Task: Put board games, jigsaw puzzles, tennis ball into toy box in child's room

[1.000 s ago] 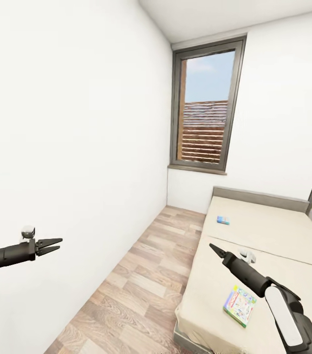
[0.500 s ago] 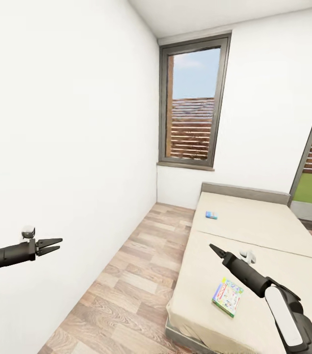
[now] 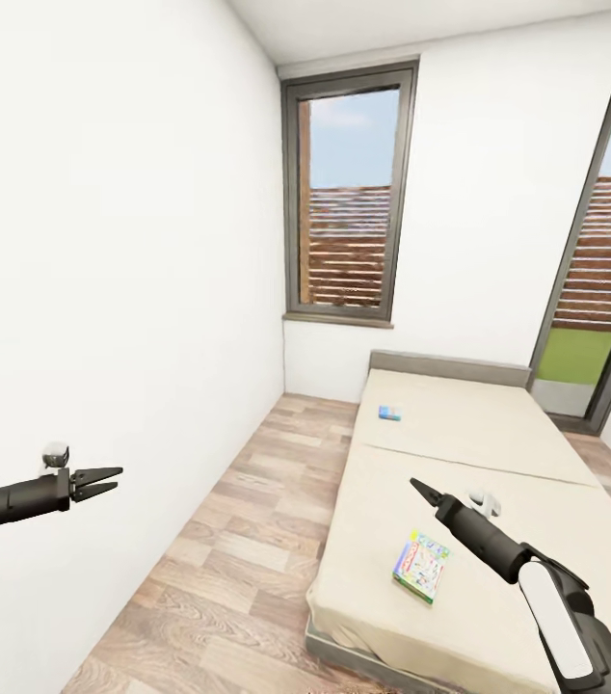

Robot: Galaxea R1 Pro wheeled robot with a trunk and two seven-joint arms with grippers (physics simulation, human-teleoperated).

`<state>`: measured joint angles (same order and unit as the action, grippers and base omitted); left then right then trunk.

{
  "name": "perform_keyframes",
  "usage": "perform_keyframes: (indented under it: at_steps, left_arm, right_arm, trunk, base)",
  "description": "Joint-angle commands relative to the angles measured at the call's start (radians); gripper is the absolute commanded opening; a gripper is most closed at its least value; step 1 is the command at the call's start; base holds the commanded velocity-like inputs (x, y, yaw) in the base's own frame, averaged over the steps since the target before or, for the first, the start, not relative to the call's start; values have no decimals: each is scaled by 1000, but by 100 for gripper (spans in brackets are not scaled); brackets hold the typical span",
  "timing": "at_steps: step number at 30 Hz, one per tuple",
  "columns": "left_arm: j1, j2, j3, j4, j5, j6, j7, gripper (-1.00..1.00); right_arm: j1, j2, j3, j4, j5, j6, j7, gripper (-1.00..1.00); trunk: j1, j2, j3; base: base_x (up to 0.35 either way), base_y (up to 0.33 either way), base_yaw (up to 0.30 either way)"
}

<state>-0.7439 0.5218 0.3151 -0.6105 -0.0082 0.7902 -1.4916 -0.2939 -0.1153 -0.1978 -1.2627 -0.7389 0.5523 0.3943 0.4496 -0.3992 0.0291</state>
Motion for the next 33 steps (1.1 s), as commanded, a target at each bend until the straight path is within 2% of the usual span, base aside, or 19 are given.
perform_keyframes:
  at_steps: [1,13,33]
  left_arm:
    - [0,0,1,0,-1,11,-4,100]
    - [0,0,1,0,0,11,48,100]
    - [0,-1,1,0,-1,11,55,100]
  right_arm:
    - [-1,0,-2,0,-5,7,2,100]
    - [-1,1,-2,7,-5,6,2,100]
    - [-1,3,-2,9,-4,5,1,100]
  trunk:
    - [0,-1,-1]
    - [0,-1,-13]
    - [0,-1,-32]
  base:
    - [0,0,-197]
    - [0,0,-202]
    - [0,0,-206]
